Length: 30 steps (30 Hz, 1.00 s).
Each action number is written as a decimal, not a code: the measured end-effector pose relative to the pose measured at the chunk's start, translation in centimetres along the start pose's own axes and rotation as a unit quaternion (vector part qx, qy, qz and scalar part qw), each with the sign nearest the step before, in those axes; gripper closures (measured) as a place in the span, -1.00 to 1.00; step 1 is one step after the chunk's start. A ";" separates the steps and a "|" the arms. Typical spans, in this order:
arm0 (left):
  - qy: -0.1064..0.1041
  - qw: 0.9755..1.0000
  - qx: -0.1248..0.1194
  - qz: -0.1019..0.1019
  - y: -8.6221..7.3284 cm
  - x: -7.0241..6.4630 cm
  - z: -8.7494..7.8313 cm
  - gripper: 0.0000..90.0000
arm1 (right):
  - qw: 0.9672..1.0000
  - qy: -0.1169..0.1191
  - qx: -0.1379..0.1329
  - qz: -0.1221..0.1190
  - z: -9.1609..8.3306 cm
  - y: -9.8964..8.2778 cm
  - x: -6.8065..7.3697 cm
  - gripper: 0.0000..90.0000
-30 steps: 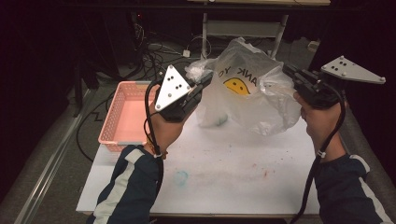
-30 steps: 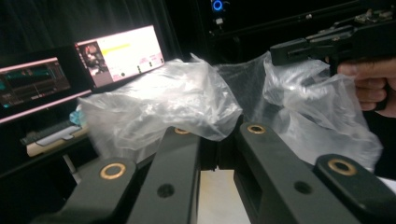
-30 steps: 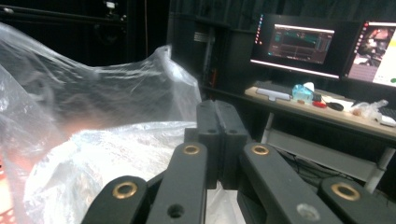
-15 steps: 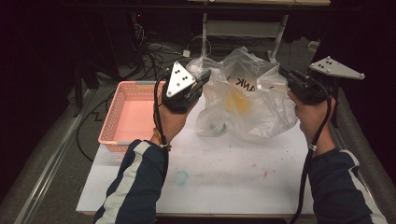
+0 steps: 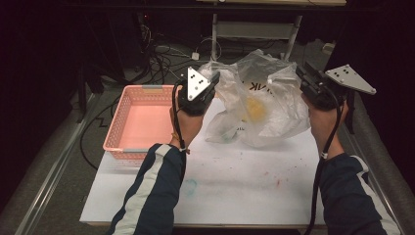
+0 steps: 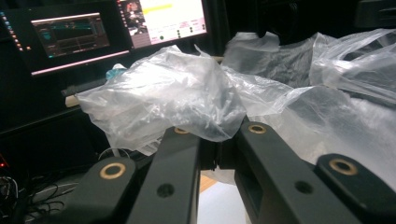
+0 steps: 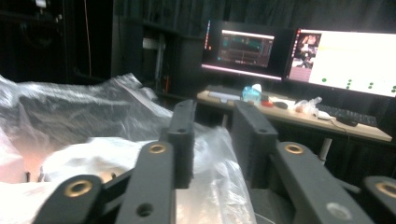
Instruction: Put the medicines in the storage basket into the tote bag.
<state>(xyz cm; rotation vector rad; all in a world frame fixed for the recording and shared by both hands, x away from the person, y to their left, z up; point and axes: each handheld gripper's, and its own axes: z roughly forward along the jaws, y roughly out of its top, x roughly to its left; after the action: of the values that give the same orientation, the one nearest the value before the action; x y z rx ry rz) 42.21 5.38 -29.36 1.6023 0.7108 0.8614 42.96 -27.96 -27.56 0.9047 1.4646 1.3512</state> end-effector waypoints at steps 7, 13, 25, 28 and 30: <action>0.018 1.000 0.009 -0.003 0.8 1.3 0.3 0.93 | 0.999 0.006 -0.027 -0.023 -2.0 0.6 0.7 0.16; 0.040 0.999 0.029 -0.001 0.9 2.6 0.7 0.92 | 0.998 0.035 -0.042 -0.035 -4.7 0.2 1.2 0.04; 0.061 0.997 0.054 -0.012 0.3 4.2 1.5 0.47 | 0.996 0.049 0.038 -0.067 -5.3 -4.7 1.3 -0.04; 0.062 0.997 0.053 -0.010 -0.2 4.0 1.2 0.28 | 0.995 0.037 0.072 -0.057 -3.8 -6.5 0.8 0.06; 0.048 0.998 0.044 -0.008 -0.6 3.9 0.7 0.13 | 0.994 0.029 0.087 -0.055 -2.9 -7.3 0.4 0.17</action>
<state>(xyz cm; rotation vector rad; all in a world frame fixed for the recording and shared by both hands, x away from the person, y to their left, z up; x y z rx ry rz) 44.94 8.28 -29.42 1.6396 0.8392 0.9106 40.56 -29.47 -34.95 0.8865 1.6727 1.1904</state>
